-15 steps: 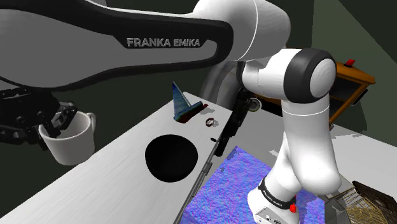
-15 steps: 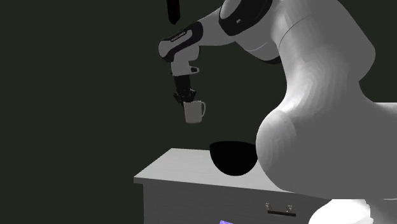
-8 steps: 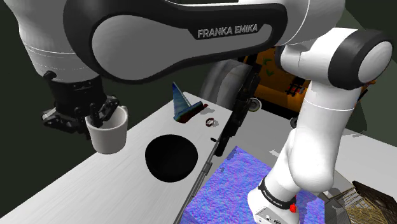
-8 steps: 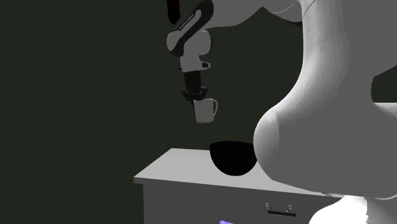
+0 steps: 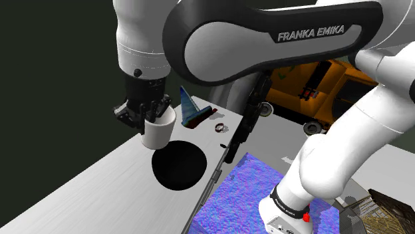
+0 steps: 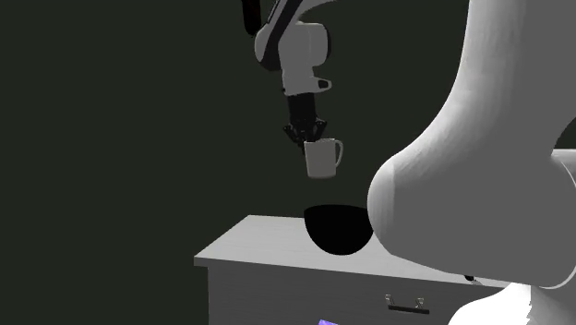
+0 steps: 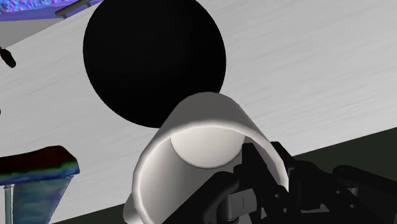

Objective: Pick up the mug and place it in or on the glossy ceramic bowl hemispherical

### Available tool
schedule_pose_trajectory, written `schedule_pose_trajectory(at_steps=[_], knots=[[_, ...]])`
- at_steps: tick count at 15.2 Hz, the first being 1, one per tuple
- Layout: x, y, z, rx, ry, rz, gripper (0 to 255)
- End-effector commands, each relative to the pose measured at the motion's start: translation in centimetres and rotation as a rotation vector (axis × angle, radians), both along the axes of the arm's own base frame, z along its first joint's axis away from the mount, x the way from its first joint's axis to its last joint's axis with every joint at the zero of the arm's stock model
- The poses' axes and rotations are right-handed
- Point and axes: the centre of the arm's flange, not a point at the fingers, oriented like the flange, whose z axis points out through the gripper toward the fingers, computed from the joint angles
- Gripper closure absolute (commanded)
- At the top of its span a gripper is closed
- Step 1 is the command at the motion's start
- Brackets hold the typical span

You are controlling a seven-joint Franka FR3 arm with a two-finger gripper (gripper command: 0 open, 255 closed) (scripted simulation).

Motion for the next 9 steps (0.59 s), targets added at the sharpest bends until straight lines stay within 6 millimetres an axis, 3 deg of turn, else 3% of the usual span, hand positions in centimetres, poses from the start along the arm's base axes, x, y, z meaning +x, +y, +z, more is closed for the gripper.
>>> schedule_pose_trajectory(at_steps=[1,6,9], knots=[[-1.2,-2.6,0.1,0.002,0.0,0.0,255],[-3.9,-8.3,0.7,0.002,0.0,0.0,255],[-3.9,-8.3,-0.9,0.002,0.0,0.0,255]])
